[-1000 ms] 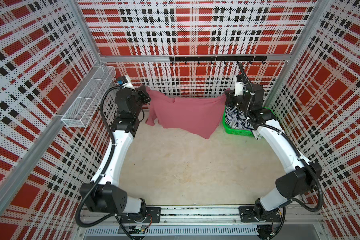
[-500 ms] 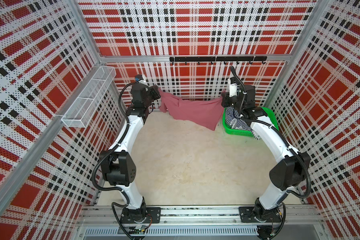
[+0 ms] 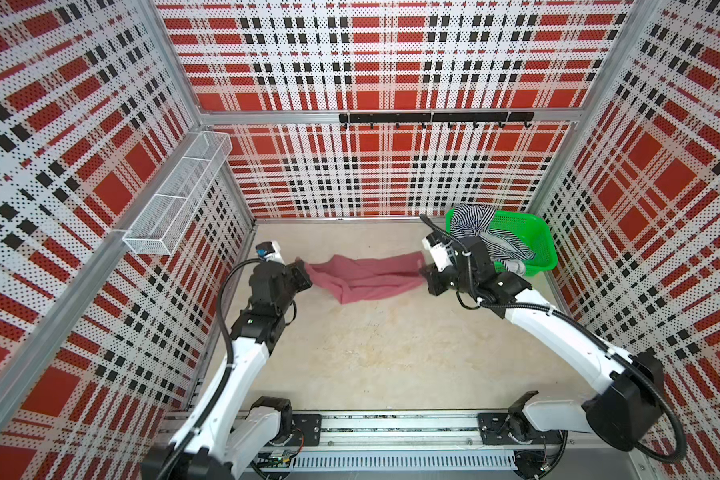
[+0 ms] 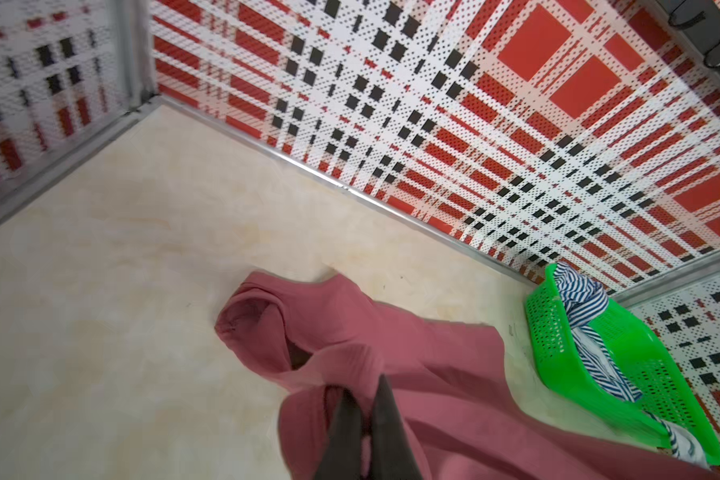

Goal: Fold and stack the tank tops
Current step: 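Lift the tank top with both grippers and swing it toward the robot, then lay the tank top flat on the table and open both grippers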

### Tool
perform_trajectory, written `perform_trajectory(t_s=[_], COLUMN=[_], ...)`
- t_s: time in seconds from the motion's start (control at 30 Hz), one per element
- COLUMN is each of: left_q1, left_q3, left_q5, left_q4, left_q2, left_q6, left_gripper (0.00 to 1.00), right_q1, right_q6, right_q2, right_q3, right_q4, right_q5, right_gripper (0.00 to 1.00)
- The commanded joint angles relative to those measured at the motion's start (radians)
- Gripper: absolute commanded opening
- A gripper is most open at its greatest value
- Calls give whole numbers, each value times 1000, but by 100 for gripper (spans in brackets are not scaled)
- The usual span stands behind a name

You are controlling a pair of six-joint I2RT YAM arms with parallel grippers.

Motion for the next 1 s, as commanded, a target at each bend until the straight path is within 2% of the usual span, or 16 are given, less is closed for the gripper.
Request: perform_trajectory(t_s=[0.0, 0.07, 0.17, 0.3, 0.43, 0.57, 0.67, 0.7, 0.73, 0.77, 0.8, 0.87, 0.9, 0.97], left_q1=[-11, -13, -13, 19, 100, 137, 166, 172, 179, 183, 183, 172, 161, 129], left_q3=[120, 217, 325, 330, 219, 147, 206, 246, 307, 384, 456, 610, 644, 649], left_q5=[-148, -146, -131, -113, 39, 56, 65, 65, 61, 54, 44, 15, -12, -91], left_q4=[-135, -231, -319, -325, -179, 15, 105, 118, 122, 108, 72, -44, -70, -88], left_q2=[-150, -161, -141, -58, 106, 344, 588, 669, 760, 841, 909, 985, 987, 944], left_q6=[-39, -37, -13, 44, 89, 120, 166, 200, 223, 248, 265, 287, 291, 295], left_gripper=[0, 0, 0, 0, 0, 0, 2, 9, 31, 57, 69, 81, 83, 85], right_q1=[-4, -4, -5, -20, -105, -172, -200, -207, -217, -227, -237, -243, -242, -238], right_q6=[0, 10, 24, 41, 122, 166, 156, 157, 162, 171, 184, 190, 187, 180], right_q2=[-121, -141, -116, -24, 96, 276, 454, 509, 573, 634, 672, 707, 703, 669], right_q3=[76, 126, 202, 245, 218, 238, 325, 363, 421, 483, 533, 616, 625, 604], right_q4=[-133, -185, -268, -305, -180, -52, 12, 27, 28, 25, 16, 5, 9, 25], right_q5=[-46, -59, -20, 46, 27, -1, -13, -11, 3, 19, 44, 90, 108, 104], right_gripper=[0, 0, 0, 0, 0, 0, 0, 0, 1, 14, 29, 58, 65, 69])
